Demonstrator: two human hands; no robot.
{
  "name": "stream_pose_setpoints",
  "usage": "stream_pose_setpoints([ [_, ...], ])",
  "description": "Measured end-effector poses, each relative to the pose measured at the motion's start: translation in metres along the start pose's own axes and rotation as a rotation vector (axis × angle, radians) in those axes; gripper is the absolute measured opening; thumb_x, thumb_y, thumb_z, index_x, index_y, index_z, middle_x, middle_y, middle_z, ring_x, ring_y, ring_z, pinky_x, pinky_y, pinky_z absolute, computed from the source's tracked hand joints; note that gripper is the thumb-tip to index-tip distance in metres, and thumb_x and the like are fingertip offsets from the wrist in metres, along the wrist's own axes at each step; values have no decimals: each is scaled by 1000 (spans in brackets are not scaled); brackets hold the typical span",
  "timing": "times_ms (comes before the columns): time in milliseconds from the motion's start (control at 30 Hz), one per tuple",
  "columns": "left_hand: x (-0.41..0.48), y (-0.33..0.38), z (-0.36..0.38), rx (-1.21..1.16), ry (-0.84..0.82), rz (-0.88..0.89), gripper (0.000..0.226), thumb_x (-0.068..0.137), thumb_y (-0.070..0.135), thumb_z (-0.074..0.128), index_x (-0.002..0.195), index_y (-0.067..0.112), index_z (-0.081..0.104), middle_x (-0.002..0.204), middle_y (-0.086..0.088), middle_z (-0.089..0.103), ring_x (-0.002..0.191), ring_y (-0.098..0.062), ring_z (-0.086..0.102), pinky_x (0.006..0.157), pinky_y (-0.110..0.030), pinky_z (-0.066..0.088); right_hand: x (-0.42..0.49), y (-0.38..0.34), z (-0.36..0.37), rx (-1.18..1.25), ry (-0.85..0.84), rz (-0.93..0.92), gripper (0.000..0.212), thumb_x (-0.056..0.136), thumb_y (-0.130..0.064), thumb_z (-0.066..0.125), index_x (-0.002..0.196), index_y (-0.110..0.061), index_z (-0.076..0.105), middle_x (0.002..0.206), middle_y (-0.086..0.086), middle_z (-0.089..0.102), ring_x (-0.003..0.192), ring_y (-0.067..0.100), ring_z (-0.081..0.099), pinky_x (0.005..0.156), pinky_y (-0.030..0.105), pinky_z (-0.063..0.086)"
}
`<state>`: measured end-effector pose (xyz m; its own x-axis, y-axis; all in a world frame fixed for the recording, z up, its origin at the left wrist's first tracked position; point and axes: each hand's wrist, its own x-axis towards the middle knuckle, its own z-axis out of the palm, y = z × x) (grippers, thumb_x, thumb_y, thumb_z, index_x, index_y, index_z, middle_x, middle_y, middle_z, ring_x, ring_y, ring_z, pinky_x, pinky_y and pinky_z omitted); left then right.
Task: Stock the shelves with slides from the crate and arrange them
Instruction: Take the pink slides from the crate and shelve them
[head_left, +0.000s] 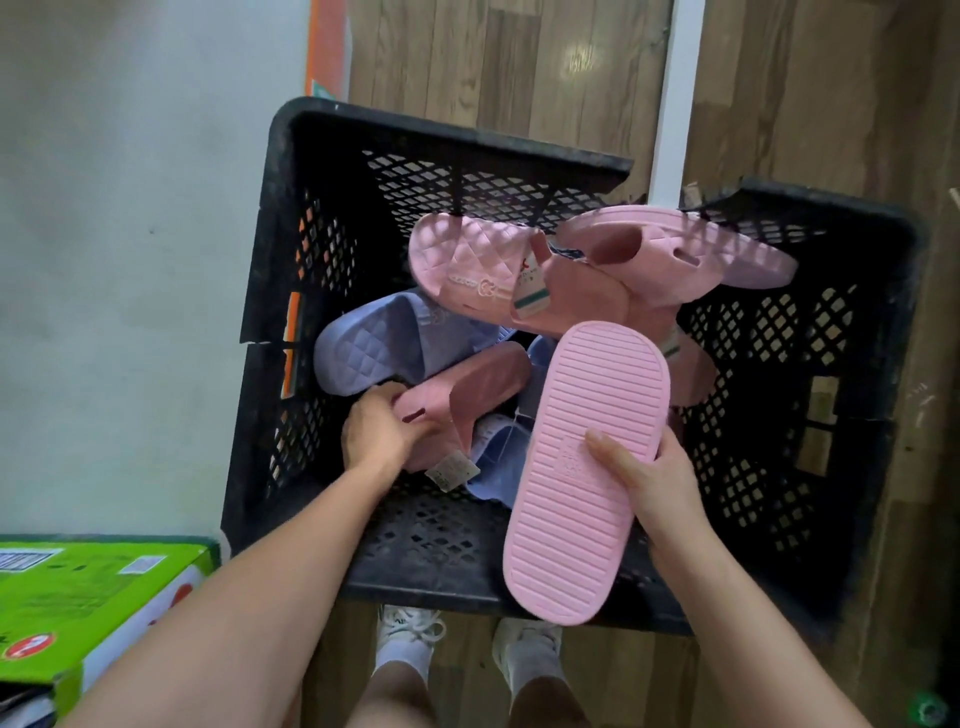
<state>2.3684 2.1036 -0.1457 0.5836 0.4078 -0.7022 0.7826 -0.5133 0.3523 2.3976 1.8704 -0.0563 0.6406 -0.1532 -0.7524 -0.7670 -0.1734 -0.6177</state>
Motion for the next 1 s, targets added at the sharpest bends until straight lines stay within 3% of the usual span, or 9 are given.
stream_pose_setpoints([
  [167,-27,4,-3,113,48,68,43,70,25,75,103,12,51,98,-15,65,92,-37,61,70,-35,41,-13,-5,10,-17,98,-17,48,73,-17,76,116,-16,55,106,-3,65,96,13,63,85,34,52],
  [333,-36,8,-46,7,-9,129,38,72,33,75,99,19,52,91,-2,62,85,-28,57,68,-32,38,-41,-21,10,26,204,-44,58,74,-14,76,125,-12,50,113,1,62,100,14,60,88,33,49],
  [500,-64,19,-96,-113,-13,146,40,70,38,78,88,15,51,82,2,61,76,-20,56,63,-31,42,-78,-46,0,3,157,-79,57,74,-13,76,124,-15,49,108,-3,60,92,4,58,75,22,47],
  [633,-103,42,-136,-292,21,83,43,69,37,78,94,11,55,81,2,58,74,-14,52,59,-24,39,-109,-71,-12,-7,124,-93,55,72,-18,78,118,-23,49,103,-10,61,93,7,60,79,31,51],
  [800,-158,71,-173,-421,41,79,44,68,36,78,96,9,57,89,-9,64,82,-24,58,70,-36,48,-153,-111,-33,53,87,-107,57,72,-23,76,121,-25,48,101,-14,59,90,3,58,73,25,51],
  [900,-196,93,-192,-482,51,109,40,70,32,77,93,7,58,88,-14,66,77,-24,59,63,-29,45,-182,-138,-49,52,74,-134,58,72,-24,76,122,-26,47,99,-16,58,88,1,57,66,19,46],
  [1000,-234,118,-207,-560,22,122,37,72,28,76,94,5,57,89,-16,66,76,-23,60,61,-28,46,-211,-161,-70,41,57,-157,63,70,-26,77,125,-23,47,106,-9,61,94,9,61,75,27,51],
])
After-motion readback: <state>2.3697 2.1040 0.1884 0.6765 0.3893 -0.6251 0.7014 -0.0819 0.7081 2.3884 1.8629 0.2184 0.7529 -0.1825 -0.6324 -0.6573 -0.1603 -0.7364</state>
